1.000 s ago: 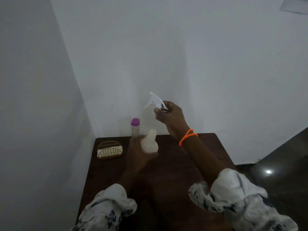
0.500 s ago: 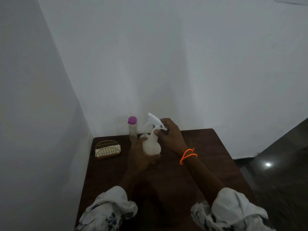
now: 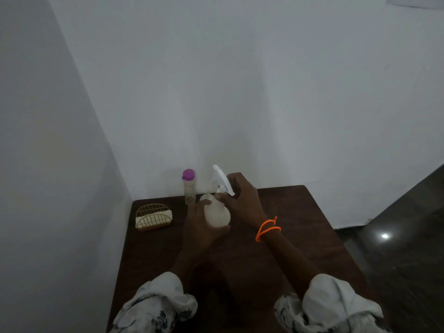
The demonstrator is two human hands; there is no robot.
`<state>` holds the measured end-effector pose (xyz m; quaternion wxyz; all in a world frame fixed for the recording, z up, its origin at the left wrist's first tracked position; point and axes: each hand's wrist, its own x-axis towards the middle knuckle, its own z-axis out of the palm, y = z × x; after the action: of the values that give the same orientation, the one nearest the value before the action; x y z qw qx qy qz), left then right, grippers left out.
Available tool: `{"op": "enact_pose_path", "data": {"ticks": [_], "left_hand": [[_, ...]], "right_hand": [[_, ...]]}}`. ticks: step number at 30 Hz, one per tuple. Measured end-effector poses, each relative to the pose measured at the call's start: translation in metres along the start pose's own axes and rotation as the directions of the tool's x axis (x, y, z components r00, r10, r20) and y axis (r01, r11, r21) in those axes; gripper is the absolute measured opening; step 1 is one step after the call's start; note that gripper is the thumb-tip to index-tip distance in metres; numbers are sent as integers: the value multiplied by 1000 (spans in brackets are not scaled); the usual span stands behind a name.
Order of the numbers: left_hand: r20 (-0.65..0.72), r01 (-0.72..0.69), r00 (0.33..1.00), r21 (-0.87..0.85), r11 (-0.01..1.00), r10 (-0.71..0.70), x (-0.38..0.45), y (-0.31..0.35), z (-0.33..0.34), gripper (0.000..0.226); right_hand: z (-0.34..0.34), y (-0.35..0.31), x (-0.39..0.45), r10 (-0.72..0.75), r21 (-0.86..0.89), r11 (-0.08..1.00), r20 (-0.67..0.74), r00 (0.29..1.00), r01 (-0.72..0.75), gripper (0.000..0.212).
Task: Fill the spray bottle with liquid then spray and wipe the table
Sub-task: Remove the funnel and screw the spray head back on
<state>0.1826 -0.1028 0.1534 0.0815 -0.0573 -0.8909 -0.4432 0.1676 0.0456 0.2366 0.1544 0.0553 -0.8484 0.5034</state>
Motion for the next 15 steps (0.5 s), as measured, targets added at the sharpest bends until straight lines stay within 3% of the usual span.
{"op": "enact_pose_path", "data": {"ticks": [5, 15], "left_hand": [[11, -19, 1000, 8, 1000, 19, 0, -3, -1, 100], [21, -58, 998, -19, 998, 58, -5, 0, 2, 104]], "right_hand": [[1, -1, -5, -37, 17, 999, 54, 998, 36, 32], [12, 5, -10, 18, -95, 995, -79, 997, -26, 34]]}}
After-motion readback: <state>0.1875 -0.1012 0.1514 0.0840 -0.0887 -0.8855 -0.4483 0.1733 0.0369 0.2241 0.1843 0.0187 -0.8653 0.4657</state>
